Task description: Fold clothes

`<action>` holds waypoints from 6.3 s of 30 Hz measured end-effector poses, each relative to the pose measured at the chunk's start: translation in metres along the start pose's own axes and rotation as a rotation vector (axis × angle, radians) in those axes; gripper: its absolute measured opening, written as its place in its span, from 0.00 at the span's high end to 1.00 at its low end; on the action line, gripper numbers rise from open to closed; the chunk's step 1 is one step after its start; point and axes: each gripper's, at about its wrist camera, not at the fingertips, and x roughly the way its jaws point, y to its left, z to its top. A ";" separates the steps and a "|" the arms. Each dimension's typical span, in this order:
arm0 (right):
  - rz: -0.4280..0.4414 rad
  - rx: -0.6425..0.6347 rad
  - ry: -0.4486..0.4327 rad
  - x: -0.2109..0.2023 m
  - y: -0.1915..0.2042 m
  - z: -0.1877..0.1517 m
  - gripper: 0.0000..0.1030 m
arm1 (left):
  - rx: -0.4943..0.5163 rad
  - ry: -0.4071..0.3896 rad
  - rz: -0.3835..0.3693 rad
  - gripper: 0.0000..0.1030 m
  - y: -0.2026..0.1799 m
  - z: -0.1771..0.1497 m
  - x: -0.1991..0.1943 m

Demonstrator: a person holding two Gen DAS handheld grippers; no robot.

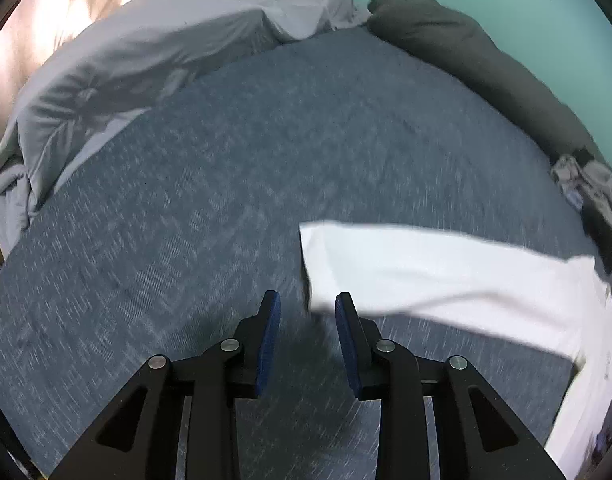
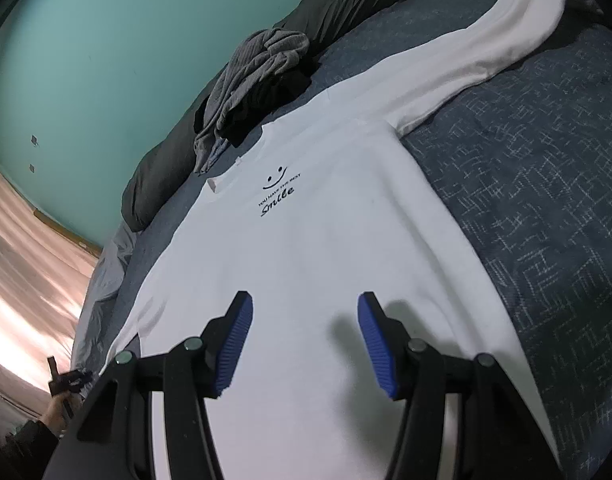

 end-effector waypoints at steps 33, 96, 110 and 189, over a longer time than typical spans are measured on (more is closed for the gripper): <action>-0.012 -0.010 0.027 0.009 0.003 -0.005 0.46 | -0.024 -0.007 -0.011 0.70 -0.020 0.030 0.074; 0.008 -0.035 0.070 0.019 0.013 -0.012 0.46 | -0.017 -0.068 0.155 0.98 -0.016 0.076 0.079; 0.036 -0.007 0.055 0.006 0.020 -0.006 0.46 | -0.076 -0.046 0.168 0.94 0.004 0.053 0.044; -0.074 -0.123 0.370 0.000 -0.048 0.079 0.46 | 0.316 0.273 -0.464 0.66 -0.339 -0.146 0.052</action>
